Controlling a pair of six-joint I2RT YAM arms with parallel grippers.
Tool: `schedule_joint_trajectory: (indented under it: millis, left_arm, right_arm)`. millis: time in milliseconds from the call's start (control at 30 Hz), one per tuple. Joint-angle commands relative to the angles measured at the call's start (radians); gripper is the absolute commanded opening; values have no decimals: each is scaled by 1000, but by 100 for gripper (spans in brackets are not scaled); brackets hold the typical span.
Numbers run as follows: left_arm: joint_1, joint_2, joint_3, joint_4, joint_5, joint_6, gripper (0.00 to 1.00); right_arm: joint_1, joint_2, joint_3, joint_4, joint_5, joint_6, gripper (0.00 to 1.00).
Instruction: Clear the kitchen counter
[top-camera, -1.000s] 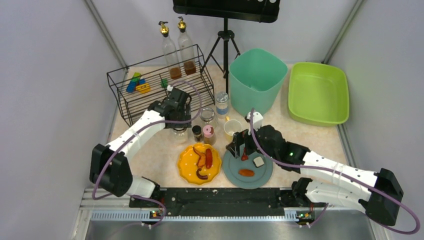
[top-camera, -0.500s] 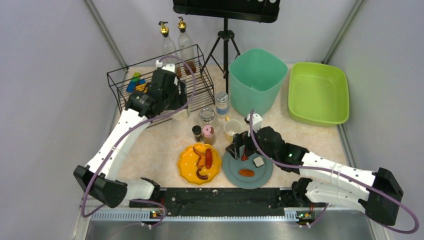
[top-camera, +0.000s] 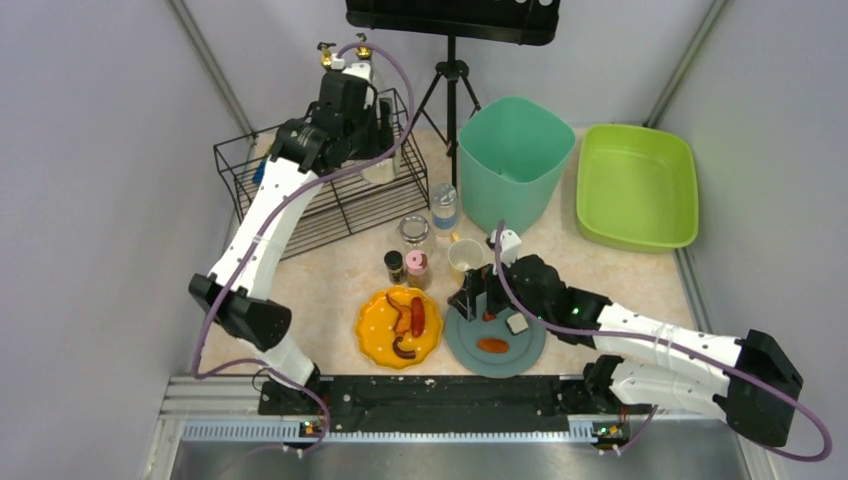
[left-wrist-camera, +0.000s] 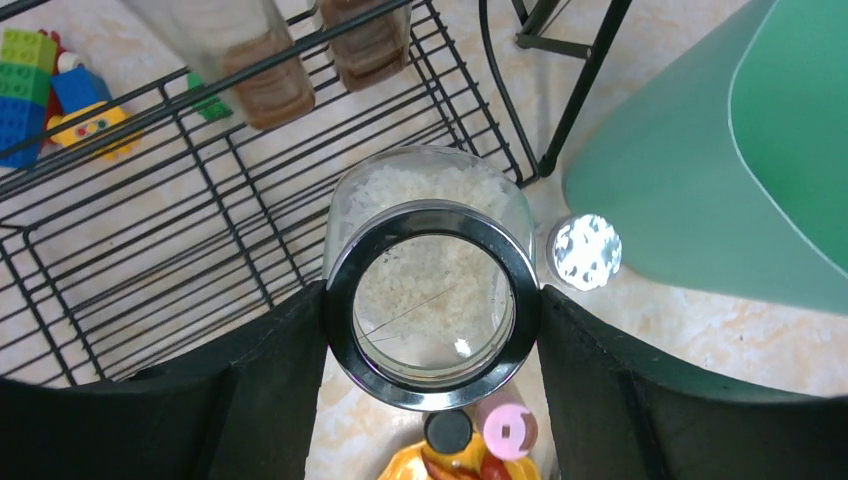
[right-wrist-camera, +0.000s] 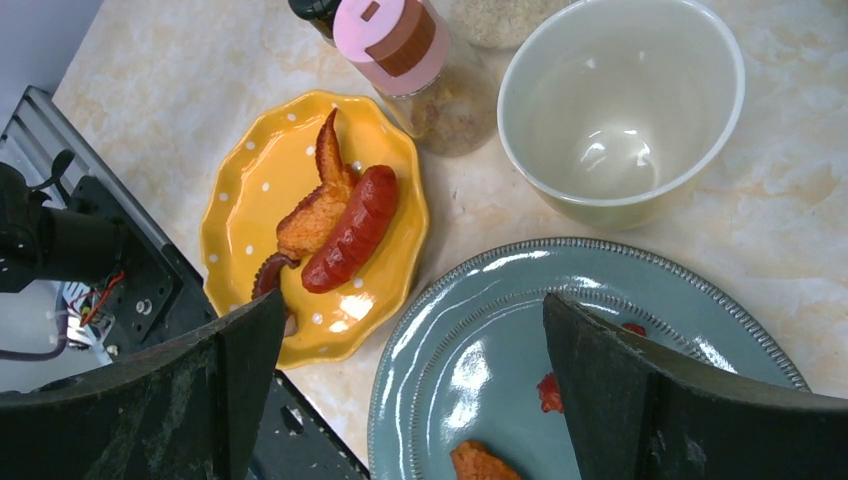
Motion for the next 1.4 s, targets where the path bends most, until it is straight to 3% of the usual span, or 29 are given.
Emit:
schedule_joint_trajectory:
  millis: [0, 400, 800, 1033, 1167, 1367]
  left_arm:
    - [29, 77, 140, 53, 16, 14, 0]
    - [111, 266, 227, 88, 162, -33, 0]
    - [111, 361, 263, 93, 163, -33, 2]
    - [109, 364, 246, 111, 162, -40, 49]
    - [108, 343, 224, 137, 161, -37, 71]
    - [108, 309, 202, 168, 174, -18, 86]
  right_arm:
    - [-2, -13, -7, 43, -7, 12, 99]
    - [-2, -69, -62, 44, -11, 33, 99]
    - [-2, -40, -94, 86, -41, 44, 99]
    - [-1, -34, -104, 93, -39, 41, 99]
    - [-2, -22, -110, 111, -45, 44, 99]
    - [-2, -13, -119, 129, -51, 48, 99]
